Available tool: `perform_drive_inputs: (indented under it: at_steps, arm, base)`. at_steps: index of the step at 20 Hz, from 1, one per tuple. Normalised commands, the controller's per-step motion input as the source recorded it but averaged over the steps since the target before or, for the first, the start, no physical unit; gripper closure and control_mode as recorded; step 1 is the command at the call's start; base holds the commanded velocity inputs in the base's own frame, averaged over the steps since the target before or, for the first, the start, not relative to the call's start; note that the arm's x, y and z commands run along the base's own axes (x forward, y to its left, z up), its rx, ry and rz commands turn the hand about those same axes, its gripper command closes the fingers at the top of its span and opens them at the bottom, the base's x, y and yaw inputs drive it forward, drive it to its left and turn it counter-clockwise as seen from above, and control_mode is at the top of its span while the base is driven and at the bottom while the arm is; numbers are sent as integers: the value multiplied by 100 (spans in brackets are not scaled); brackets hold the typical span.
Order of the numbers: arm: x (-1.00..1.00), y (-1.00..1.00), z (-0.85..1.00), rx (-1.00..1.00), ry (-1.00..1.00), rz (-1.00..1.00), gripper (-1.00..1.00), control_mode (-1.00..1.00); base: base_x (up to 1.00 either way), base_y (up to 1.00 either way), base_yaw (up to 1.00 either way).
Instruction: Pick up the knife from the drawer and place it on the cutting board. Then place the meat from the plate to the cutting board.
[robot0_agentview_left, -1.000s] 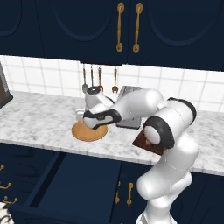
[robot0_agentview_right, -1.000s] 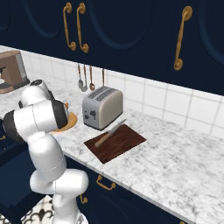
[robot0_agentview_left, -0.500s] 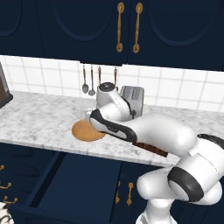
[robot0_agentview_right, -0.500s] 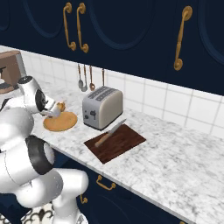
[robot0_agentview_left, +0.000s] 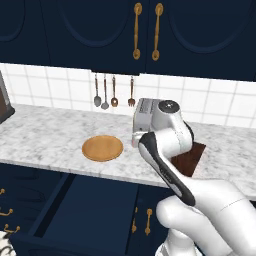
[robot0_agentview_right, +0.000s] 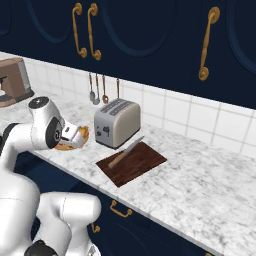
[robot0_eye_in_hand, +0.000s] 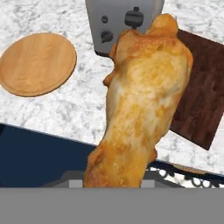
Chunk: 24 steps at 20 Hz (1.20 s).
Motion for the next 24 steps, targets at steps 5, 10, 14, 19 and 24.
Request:
perform_drive_inputs:
  at_steps: [5,10,14,19,24]
  arm:
    - [-12,-100,13,0,3,0,100,-100]
    - [20,-100,-7,0,10,-2,100,-100]
    - [55,-98,-25,0,11,-4,100,-100]
    - [96,-30,-41,0,11,0,100,-100]
    - [48,0,-58,0,10,1,100,-100]
  base:
    - [0,0,0]
    - [0,0,0]
    - [0,0,0]
    - [0,0,0]
    - [0,0,0]
